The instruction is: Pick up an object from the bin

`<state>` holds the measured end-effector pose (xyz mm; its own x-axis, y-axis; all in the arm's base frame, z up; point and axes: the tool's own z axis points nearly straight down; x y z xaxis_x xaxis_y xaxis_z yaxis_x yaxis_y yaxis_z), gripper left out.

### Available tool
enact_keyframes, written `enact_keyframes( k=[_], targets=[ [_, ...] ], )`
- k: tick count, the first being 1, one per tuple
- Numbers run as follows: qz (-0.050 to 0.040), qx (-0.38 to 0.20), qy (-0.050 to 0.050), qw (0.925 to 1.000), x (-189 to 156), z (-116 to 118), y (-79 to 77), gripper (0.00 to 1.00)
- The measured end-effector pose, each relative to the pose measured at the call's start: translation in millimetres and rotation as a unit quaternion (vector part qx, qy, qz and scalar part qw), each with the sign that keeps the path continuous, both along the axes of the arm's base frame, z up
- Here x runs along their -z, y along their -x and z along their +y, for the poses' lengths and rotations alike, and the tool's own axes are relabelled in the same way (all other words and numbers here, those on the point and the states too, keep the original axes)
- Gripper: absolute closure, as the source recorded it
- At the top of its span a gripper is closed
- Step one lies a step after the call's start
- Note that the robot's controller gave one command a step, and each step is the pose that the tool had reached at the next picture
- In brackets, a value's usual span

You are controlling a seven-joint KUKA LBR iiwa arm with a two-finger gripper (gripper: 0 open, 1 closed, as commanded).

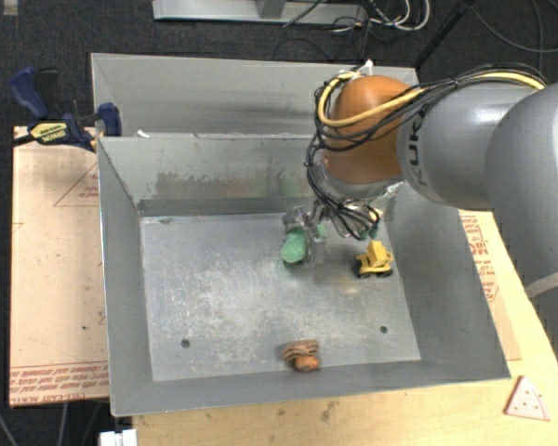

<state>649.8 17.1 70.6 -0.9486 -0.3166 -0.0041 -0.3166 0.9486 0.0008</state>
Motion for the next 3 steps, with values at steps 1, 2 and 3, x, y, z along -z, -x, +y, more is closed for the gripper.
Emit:
enact_keyframes(
  k=[1,2,3],
  targets=[
    [0.0001,0.000,0.000,1.0000,0.1,-0.1,0.0,1.00],
    [0.0001,0.000,0.000,1.0000,0.1,-0.1,0.0,1.00],
    [0.0001,0.000,0.000,1.0000,0.1,-0.2,0.0,1.00]
  ],
)
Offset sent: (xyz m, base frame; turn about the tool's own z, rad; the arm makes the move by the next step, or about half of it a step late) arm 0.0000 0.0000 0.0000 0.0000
